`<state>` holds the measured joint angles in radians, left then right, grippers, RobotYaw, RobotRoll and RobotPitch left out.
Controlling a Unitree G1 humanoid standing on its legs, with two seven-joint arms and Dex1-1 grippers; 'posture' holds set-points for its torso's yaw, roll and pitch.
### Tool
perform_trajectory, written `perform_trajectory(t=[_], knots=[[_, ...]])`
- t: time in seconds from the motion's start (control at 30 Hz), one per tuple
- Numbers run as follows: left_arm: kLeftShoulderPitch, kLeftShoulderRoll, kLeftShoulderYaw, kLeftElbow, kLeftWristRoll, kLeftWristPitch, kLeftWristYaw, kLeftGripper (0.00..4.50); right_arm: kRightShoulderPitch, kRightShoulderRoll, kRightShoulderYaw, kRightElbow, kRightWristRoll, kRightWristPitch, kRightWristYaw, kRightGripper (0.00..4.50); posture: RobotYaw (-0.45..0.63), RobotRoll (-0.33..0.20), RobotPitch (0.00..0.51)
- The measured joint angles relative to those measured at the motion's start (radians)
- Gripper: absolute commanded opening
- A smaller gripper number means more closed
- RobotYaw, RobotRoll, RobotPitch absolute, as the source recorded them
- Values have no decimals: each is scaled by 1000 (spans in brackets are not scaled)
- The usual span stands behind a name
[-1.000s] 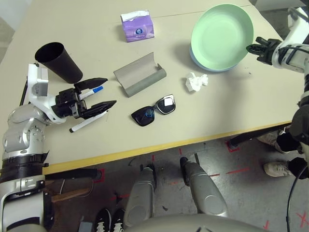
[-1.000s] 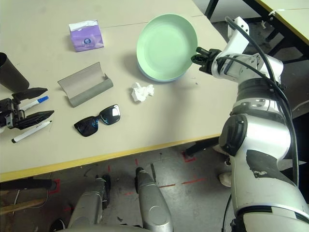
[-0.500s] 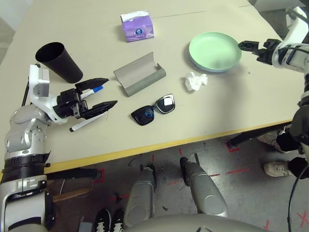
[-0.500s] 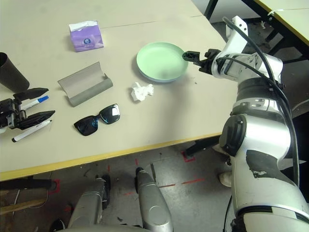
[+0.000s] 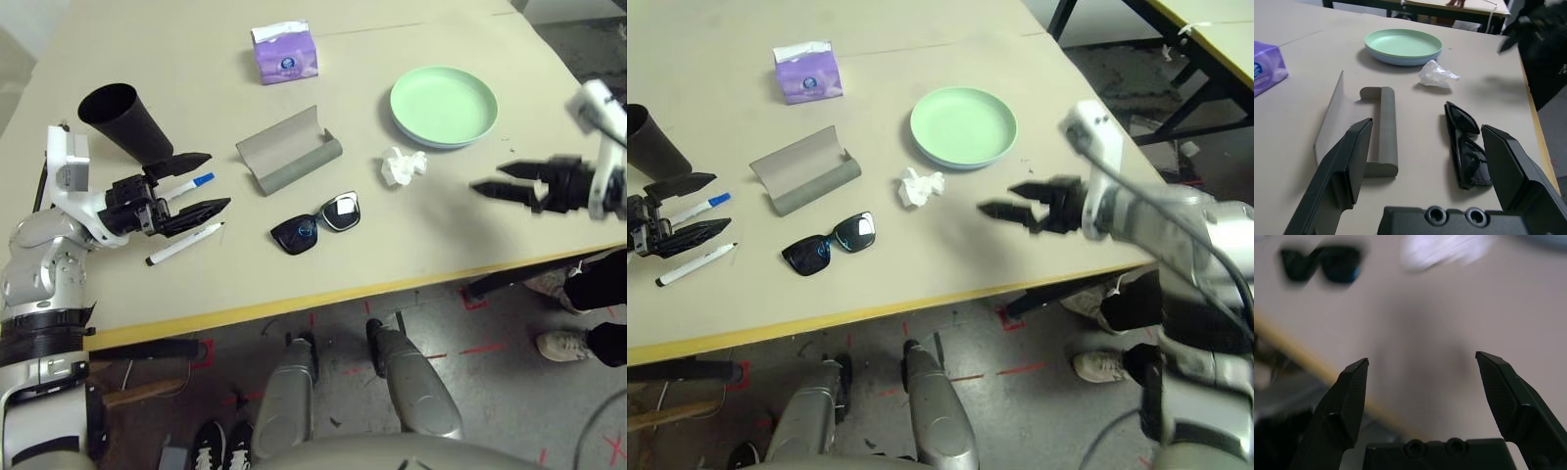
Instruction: Organize and tidy the items on the table.
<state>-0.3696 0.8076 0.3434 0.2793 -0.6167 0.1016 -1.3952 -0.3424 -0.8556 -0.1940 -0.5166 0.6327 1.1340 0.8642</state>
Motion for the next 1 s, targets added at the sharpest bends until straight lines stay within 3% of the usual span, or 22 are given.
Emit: perform_trajectory(t=[0.23, 0.47, 1.0], knots=[[7, 10, -6, -4, 0, 5, -10, 4500, -65, 145, 165, 59, -187, -313, -138, 4463, -220, 0, 303], [44, 20, -1, -27, -1, 9, 0, 4500, -123, 205, 222, 192, -300, -511, -163, 4463, -198, 0, 298], [71, 21, 11, -61, -5, 14, 27, 4500, -132, 309, 344, 300, -409, -701, -134, 4463, -181, 0, 294]])
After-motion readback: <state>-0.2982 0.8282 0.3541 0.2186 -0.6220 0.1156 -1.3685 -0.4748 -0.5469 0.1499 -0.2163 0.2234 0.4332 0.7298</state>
